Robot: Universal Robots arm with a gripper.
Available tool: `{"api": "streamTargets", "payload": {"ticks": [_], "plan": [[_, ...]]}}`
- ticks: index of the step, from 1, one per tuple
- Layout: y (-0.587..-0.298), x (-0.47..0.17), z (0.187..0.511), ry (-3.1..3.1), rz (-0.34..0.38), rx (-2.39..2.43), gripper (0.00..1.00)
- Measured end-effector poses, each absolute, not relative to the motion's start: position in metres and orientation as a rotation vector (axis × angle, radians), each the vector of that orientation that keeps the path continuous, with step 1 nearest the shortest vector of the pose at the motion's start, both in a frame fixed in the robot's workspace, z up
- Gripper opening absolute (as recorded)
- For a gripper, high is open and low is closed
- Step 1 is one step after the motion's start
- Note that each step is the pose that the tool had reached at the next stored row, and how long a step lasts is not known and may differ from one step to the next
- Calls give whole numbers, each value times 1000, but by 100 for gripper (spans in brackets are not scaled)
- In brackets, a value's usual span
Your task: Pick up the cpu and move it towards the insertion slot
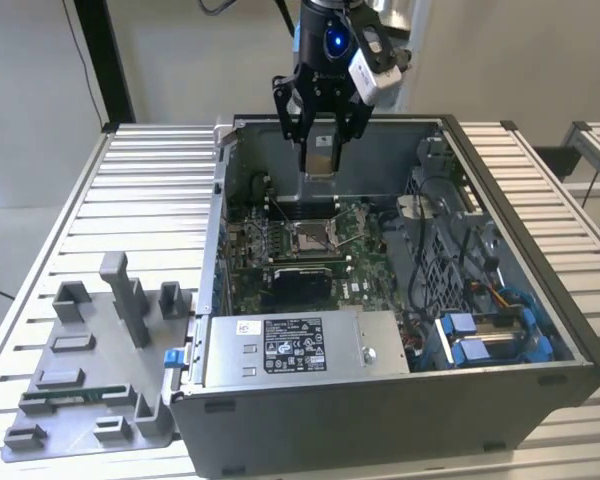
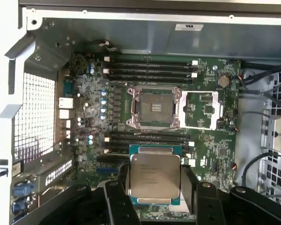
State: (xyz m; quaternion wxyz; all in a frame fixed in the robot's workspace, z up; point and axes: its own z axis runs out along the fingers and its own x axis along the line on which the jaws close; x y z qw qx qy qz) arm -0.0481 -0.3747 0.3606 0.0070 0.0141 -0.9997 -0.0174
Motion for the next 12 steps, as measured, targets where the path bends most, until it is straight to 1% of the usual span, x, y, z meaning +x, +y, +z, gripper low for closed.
{"api": "streamTargets", "payload": {"ticks": [4, 12], "plan": [[-364, -48, 360, -3127, -54, 44, 0], [-332, -48, 358, -3127, -55, 44, 0]]}}
